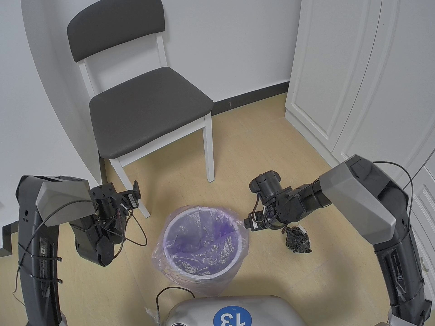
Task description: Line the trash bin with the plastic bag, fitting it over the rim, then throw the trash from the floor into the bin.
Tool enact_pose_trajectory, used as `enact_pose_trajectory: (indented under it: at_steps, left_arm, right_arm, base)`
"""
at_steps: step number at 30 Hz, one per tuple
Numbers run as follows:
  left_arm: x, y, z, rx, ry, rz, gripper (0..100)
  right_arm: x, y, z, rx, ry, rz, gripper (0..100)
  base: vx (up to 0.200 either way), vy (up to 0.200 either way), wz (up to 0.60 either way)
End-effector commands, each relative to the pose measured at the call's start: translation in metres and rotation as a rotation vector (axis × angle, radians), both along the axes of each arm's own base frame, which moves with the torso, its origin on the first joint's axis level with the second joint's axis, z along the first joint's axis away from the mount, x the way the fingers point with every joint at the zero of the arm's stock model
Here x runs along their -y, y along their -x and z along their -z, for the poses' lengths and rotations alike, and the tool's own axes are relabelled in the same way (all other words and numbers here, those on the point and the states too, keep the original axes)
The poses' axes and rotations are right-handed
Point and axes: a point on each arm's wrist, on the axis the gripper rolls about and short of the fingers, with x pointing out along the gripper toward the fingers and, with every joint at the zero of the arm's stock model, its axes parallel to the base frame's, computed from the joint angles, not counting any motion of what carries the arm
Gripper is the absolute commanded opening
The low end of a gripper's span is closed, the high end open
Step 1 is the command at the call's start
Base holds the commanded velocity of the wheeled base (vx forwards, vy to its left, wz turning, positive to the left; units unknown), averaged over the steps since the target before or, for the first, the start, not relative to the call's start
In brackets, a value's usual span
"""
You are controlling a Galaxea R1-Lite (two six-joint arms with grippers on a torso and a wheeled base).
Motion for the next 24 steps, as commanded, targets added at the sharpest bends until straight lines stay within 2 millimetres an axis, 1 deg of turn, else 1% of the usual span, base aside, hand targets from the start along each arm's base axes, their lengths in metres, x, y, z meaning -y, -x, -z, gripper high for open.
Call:
enact_pose_trajectory:
  at_steps: [1, 2, 3, 5, 8, 10, 11, 12, 13, 14, 15, 16, 17, 19, 22, 24]
  left_arm:
    - [-0.002, 0.001, 0.0, 0.01, 0.003, -0.005, 100]
    - [0.0, 0.003, 0.001, 0.002, 0.002, 0.0, 100]
    - [0.0, 0.003, 0.001, 0.002, 0.002, 0.0, 100]
    - [0.004, 0.008, 0.003, -0.018, -0.003, 0.014, 100]
    - [0.004, 0.012, -0.002, -0.016, -0.003, 0.015, 100]
    - [-0.001, 0.022, -0.018, -0.001, 0.002, 0.009, 100]
    - [-0.001, 0.023, -0.019, -0.001, 0.003, 0.009, 100]
    - [-0.004, 0.031, -0.029, 0.006, 0.009, 0.004, 100]
    - [-0.004, 0.032, -0.029, 0.005, 0.008, 0.004, 100]
    - [-0.008, 0.046, -0.037, -0.004, 0.025, -0.004, 100]
    - [-0.011, 0.052, -0.041, -0.005, 0.032, -0.011, 100]
    - [-0.011, 0.053, -0.041, -0.007, 0.033, -0.011, 100]
    - [-0.017, 0.065, -0.05, -0.004, 0.042, -0.024, 100]
    - [-0.024, 0.076, -0.057, -0.002, 0.049, -0.042, 100]
    - [-0.027, 0.084, -0.063, 0.0, 0.049, -0.05, 100]
    - [-0.027, 0.085, -0.064, 0.003, 0.049, -0.054, 100]
  right_arm:
    - [-0.01, 0.02, -0.028, 0.035, -0.018, -0.04, 100]
    - [-0.012, 0.026, -0.03, 0.038, -0.016, -0.056, 100]
    - [-0.012, 0.026, -0.03, 0.038, -0.016, -0.056, 100]
    - [-0.013, 0.033, -0.035, 0.067, -0.022, -0.083, 100]
    - [-0.014, 0.034, -0.031, 0.083, -0.022, -0.1, 100]
    - [-0.02, 0.032, -0.028, 0.138, -0.046, -0.126, 100]
    - [-0.02, 0.032, -0.029, 0.143, -0.05, -0.127, 100]
    - [-0.028, 0.034, -0.034, 0.195, -0.074, -0.178, 100]
    - [-0.029, 0.034, -0.033, 0.196, -0.073, -0.183, 100]
    - [-0.035, 0.04, -0.034, 0.219, -0.091, -0.308, 100]
    - [-0.035, 0.042, -0.037, 0.226, -0.103, -0.371, 100]
    - [-0.035, 0.043, -0.037, 0.228, -0.106, -0.38, 100]
    - [-0.034, 0.051, -0.037, 0.23, -0.121, -0.519, 100]
    - [-0.03, 0.057, -0.037, 0.236, -0.139, -0.682, 100]
    - [-0.029, 0.057, -0.032, 0.235, -0.14, -0.814, 100]
    - [-0.029, 0.056, -0.029, 0.234, -0.117, -0.852, 100]
  base:
    - [0.0, 0.0, 0.0]
    - [0.0, 0.0, 0.0]
    - [0.0, 0.0, 0.0]
    - [0.0, 0.0, 0.0]
    - [0.0, 0.0, 0.0]
    - [0.0, 0.0, 0.0]
    - [0.0, 0.0, 0.0]
    - [0.0, 0.0, 0.0]
    - [0.0, 0.0, 0.0]
    - [0.0, 0.0, 0.0]
    - [0.0, 0.0, 0.0]
    - [0.0, 0.0, 0.0]
    - [0.0, 0.0, 0.0]
    - [0.0, 0.0, 0.0]
    - [0.0, 0.0, 0.0]
    - [0.0, 0.0, 0.0]
